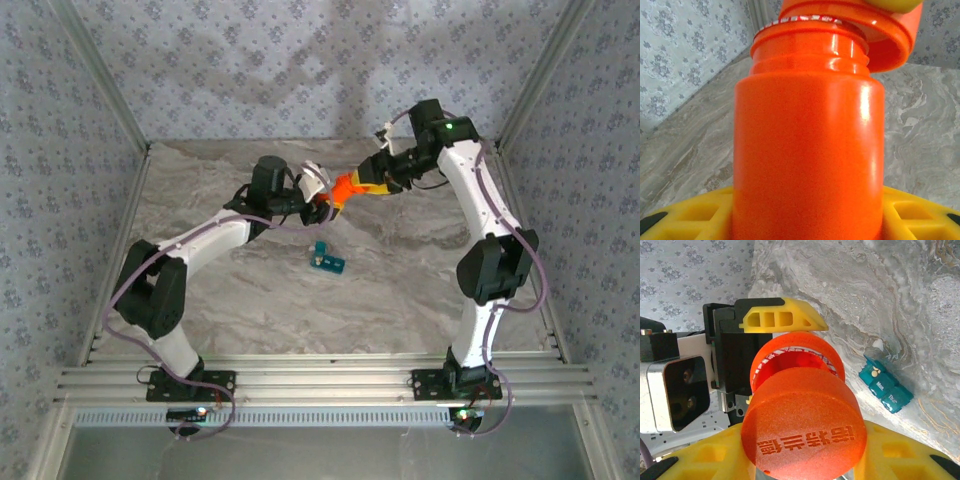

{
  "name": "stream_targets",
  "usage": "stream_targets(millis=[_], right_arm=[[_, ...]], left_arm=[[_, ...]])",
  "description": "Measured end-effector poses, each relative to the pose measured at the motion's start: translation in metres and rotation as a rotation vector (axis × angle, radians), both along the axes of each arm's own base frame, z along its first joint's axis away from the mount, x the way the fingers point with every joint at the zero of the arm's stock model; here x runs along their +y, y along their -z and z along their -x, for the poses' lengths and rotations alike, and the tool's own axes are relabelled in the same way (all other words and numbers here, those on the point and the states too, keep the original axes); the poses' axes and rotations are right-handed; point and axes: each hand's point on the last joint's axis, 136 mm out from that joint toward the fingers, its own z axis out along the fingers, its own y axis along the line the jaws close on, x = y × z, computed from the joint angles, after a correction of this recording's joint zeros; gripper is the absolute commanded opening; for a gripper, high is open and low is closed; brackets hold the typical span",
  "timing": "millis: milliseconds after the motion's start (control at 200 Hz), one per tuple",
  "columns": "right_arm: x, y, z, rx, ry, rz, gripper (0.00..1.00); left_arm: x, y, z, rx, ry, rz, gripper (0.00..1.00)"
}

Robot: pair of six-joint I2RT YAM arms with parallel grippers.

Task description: Sort the pills into containers

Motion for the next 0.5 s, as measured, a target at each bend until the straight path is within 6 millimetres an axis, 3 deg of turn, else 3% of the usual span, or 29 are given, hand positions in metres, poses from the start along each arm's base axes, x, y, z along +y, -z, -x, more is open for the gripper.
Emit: stream_targets(millis=[500], right_arm=[[0.008, 0.001, 0.005, 0.015, -0.057, -0.055, 0.39]], left_arm=[[-0.002, -0.001, 0.011, 0.016, 0.074, -0.022, 0.00]])
